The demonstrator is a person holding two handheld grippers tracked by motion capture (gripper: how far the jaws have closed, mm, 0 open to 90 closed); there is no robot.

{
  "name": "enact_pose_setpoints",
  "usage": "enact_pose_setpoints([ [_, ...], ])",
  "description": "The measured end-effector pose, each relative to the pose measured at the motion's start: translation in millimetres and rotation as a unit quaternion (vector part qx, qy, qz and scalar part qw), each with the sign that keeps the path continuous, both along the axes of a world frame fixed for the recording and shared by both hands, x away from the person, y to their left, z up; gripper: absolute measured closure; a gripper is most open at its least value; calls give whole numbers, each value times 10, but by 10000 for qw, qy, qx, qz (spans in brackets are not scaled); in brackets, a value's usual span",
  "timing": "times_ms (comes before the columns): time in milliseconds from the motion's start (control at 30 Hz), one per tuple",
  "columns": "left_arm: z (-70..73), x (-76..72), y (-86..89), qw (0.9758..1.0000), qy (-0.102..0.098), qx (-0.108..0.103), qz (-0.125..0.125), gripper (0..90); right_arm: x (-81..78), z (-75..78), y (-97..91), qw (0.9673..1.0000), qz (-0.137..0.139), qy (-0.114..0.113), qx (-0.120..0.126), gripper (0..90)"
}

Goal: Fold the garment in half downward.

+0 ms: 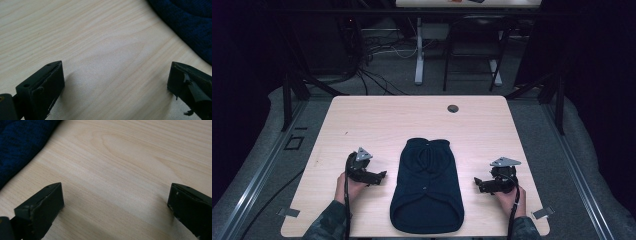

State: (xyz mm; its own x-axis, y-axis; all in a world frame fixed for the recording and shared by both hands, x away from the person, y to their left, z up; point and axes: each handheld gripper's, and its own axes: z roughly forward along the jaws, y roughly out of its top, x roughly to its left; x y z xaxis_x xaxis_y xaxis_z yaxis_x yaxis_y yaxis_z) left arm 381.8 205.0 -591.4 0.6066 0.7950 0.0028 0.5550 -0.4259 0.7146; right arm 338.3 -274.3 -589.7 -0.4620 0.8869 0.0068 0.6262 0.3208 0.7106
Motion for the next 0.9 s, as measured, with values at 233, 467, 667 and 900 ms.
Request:
enact_pose_setpoints([
  [233, 0, -2, -4, 10000, -5, 4, 25, 10, 2, 0, 5, 10000, -26, -9, 0, 2],
  [467, -1, -5, -12, 9999, 14, 2, 109, 1, 11, 7, 11, 10000, -31, 25, -9, 12],
  [667, 24, -6, -73, 10000, 23, 73, 35, 0, 11, 36, 10, 9999, -13, 108, -52, 36],
  [900, 181, 2, -254, 9996, 16, -62, -265, 0, 58, 172, 38, 9994, 111, 178, 267, 48],
])
